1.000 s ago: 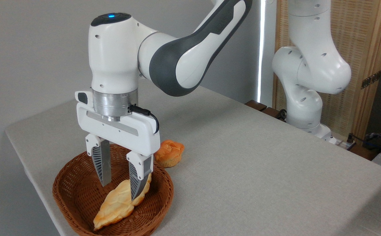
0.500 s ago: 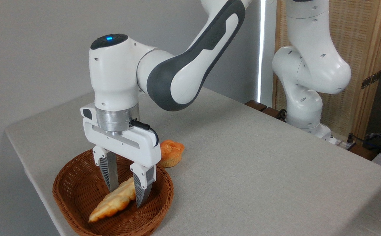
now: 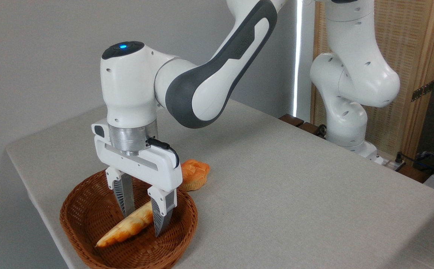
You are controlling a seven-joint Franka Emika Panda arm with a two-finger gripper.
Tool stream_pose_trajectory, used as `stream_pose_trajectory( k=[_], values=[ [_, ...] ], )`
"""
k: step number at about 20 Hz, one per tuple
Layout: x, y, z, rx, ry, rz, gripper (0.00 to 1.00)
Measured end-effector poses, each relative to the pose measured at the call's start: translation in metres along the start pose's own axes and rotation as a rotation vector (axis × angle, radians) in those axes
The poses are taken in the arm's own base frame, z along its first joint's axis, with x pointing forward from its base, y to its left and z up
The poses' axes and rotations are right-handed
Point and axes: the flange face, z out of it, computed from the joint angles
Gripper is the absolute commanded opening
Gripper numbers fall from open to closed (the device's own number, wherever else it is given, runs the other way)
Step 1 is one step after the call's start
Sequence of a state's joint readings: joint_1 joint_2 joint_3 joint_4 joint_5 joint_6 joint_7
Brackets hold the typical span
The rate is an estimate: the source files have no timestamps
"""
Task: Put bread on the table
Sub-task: 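Close the gripper on the middle of the long bread loaf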
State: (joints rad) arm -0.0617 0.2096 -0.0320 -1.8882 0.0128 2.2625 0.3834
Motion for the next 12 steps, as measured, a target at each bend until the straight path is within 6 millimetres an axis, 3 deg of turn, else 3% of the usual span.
stream_pose_trajectory(
  k=[12],
  values=[
    [0.0007,0.0012,-0.0002,0.0,0.002,0.045,0.54]
  ],
)
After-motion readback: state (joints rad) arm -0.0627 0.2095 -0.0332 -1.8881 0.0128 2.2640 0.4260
